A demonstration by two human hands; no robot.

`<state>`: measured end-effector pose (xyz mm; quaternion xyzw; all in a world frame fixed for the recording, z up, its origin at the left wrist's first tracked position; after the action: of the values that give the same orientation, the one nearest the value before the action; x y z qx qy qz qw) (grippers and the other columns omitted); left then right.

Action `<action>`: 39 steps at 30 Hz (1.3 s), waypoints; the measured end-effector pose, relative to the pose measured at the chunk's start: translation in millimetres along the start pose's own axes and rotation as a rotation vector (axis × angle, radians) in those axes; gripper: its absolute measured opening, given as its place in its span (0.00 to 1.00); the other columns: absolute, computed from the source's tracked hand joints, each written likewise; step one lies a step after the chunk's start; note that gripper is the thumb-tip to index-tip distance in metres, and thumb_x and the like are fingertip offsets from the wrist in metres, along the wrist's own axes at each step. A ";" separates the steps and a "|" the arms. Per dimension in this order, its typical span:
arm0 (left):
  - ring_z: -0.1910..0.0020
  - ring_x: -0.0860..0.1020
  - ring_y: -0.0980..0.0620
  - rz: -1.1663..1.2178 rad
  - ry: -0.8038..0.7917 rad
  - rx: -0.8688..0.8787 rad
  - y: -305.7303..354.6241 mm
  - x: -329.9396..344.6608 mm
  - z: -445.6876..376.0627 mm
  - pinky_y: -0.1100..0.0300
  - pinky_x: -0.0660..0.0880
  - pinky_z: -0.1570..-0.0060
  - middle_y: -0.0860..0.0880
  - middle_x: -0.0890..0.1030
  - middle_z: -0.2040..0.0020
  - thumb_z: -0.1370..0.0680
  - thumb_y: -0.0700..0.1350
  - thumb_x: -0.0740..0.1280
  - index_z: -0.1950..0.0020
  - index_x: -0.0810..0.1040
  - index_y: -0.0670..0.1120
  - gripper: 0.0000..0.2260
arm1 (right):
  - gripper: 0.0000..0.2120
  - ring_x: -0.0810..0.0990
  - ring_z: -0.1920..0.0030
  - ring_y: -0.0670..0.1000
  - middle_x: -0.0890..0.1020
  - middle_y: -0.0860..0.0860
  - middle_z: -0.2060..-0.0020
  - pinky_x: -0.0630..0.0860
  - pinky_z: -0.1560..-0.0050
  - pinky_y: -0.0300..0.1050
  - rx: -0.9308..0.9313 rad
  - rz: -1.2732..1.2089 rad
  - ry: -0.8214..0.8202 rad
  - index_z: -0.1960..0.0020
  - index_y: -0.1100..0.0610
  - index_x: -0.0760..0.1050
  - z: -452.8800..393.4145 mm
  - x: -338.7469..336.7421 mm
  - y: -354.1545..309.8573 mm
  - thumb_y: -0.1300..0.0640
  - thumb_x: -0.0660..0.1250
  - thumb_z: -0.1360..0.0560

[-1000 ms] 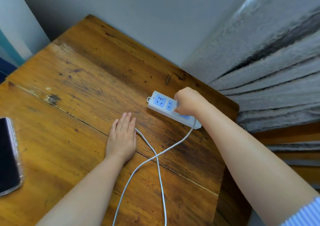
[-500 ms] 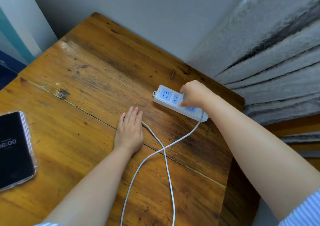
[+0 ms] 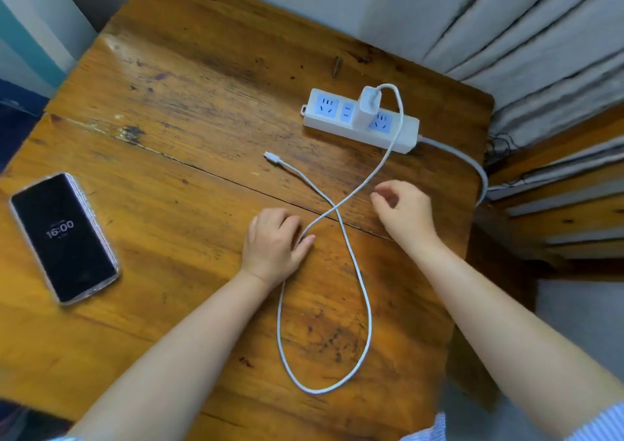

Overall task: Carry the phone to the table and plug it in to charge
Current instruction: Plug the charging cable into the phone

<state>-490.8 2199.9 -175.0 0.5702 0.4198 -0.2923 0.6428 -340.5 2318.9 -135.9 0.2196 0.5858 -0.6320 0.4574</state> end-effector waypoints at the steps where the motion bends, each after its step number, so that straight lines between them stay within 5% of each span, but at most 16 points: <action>1: 0.66 0.80 0.39 -0.017 -0.016 -0.001 2.8 1.1 2.6 0.51 0.78 0.66 0.38 0.81 0.66 0.35 0.41 0.76 0.63 0.81 0.37 0.08 | 0.10 0.77 0.51 0.54 0.82 0.59 0.50 0.71 0.52 0.44 -0.040 0.038 -0.062 0.48 0.63 0.78 11.0 13.1 -0.9 0.60 0.65 0.27; 5: 0.63 0.79 0.35 0.012 -0.009 -0.093 0.2 0.0 4.7 0.47 0.77 0.63 0.34 0.80 0.64 0.31 0.34 0.70 0.61 0.79 0.35 0.02 | 0.11 0.76 0.48 0.59 0.80 0.61 0.51 0.70 0.49 0.48 -0.108 0.124 -0.152 0.48 0.64 0.77 33.0 42.8 -7.0 0.60 0.67 0.28; 11: 0.50 0.77 0.36 0.046 0.044 -0.239 -14.3 -2.6 7.7 0.47 0.74 0.56 0.34 0.79 0.51 0.24 0.37 0.64 0.48 0.77 0.35 0.08 | 0.12 0.76 0.49 0.63 0.78 0.63 0.51 0.74 0.50 0.53 -0.110 0.237 -0.130 0.46 0.64 0.72 39.9 33.6 6.3 0.69 0.60 0.29; 15: 0.49 0.76 0.37 0.046 0.036 -0.279 -19.2 -6.8 8.5 0.48 0.73 0.54 0.36 0.78 0.48 0.23 0.39 0.62 0.44 0.76 0.36 0.10 | 0.13 0.75 0.64 0.53 0.76 0.55 0.60 0.71 0.72 0.42 0.035 0.445 -0.289 0.46 0.58 0.67 70.2 13.9 41.8 0.65 0.64 0.29; 18: 0.47 0.75 0.37 0.024 -0.014 -0.279 -16.6 -6.2 6.6 0.48 0.73 0.53 0.36 0.78 0.46 0.22 0.40 0.61 0.43 0.75 0.37 0.10 | 0.16 0.74 0.66 0.50 0.72 0.52 0.64 0.71 0.73 0.40 0.080 0.613 -0.429 0.41 0.57 0.65 93.9 4.1 54.7 0.61 0.63 0.27; 20: 0.46 0.75 0.38 0.021 -0.037 -0.298 -14.1 -5.7 5.0 0.48 0.73 0.52 0.36 0.78 0.46 0.22 0.40 0.61 0.43 0.75 0.38 0.10 | 0.12 0.76 0.61 0.52 0.75 0.54 0.60 0.73 0.68 0.42 0.008 0.695 -0.368 0.43 0.58 0.69 95.6 -1.8 48.7 0.57 0.62 0.26; 25: 0.45 0.75 0.39 0.099 -0.088 -0.336 -13.1 -10.1 6.8 0.50 0.72 0.49 0.38 0.78 0.45 0.22 0.42 0.63 0.43 0.75 0.38 0.11 | 0.15 0.74 0.44 0.59 0.77 0.59 0.44 0.74 0.46 0.53 -0.303 0.499 -0.140 0.39 0.61 0.69 68.1 11.9 9.1 0.58 0.60 0.24; 28: 0.45 0.75 0.40 0.145 -0.079 -0.358 -25.6 -20.4 18.4 0.52 0.72 0.48 0.38 0.78 0.45 0.22 0.40 0.62 0.42 0.75 0.38 0.11 | 0.18 0.71 0.39 0.59 0.74 0.59 0.38 0.71 0.40 0.55 -0.239 0.440 -0.136 0.35 0.61 0.65 47.8 32.0 -5.8 0.60 0.60 0.24; 33: 0.42 0.74 0.41 0.077 -0.072 -0.352 -64.4 -50.0 43.6 0.50 0.73 0.47 0.38 0.77 0.43 0.24 0.31 0.59 0.40 0.74 0.39 0.14 | 0.10 0.75 0.49 0.62 0.78 0.63 0.51 0.74 0.50 0.53 -0.257 0.374 -0.086 0.47 0.65 0.76 55.7 46.8 -8.5 0.66 0.59 0.25; 39: 0.37 0.68 0.40 -0.229 -0.238 -0.208 -102.5 -80.0 64.2 0.48 0.72 0.46 0.39 0.71 0.37 0.28 0.26 0.61 0.35 0.70 0.40 0.23 | 0.06 0.79 0.64 0.65 0.79 0.66 0.64 0.79 0.66 0.55 -0.514 0.077 -0.014 0.55 0.70 0.78 97.6 54.4 -58.2 0.72 0.65 0.31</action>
<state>-603.3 2110.4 -155.3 0.4108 0.4309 -0.3838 0.7059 -390.4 2203.5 -127.6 0.1138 0.7151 -0.4463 0.5259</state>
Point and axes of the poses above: each hand's wrist, its own z-axis away from the middle knuckle, its own x-axis out of the palm, y = z × x, the point moved 3 cm from there along -z, towards the middle knuckle
